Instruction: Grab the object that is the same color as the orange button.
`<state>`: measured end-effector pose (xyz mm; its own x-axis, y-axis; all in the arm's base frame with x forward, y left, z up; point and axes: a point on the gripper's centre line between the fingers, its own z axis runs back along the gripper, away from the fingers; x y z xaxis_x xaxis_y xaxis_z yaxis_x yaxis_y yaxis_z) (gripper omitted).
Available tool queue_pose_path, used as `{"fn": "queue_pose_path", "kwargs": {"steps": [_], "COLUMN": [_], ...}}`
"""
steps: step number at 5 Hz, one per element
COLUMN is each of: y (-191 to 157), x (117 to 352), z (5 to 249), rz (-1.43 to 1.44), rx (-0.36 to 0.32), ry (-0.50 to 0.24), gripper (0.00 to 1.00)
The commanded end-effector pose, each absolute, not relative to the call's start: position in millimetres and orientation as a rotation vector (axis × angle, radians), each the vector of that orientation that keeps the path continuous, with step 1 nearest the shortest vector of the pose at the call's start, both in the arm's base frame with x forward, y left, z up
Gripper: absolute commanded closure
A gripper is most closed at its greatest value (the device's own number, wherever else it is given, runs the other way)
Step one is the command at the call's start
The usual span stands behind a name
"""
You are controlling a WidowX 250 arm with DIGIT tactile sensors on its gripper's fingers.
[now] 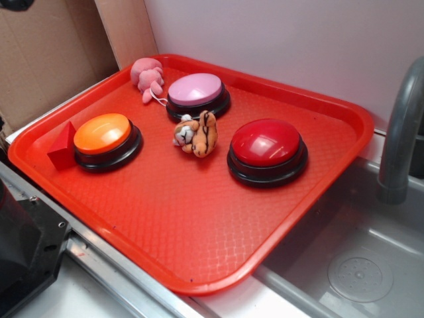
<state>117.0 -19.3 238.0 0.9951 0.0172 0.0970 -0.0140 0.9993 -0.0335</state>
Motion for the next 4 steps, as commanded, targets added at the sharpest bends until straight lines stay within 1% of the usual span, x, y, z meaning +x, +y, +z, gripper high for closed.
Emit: {"fn": "queue_pose_path", "kwargs": {"steps": [1, 2, 3, 4], "y": [-19.3, -22.7, -24.1, -19.8], "x": [117.0, 137.2, 157.4, 180.1], "z": [238.0, 226.1, 211.5, 192.3], "rz": [0.016, 0.269, 0.519, 0.772], "rx": [-0.033, -0.073, -0.101, -0.141], "ry": [-0.097, -0.083, -0.107, -0.108], "gripper": [0.00, 0.00, 0.00, 0.00]}}
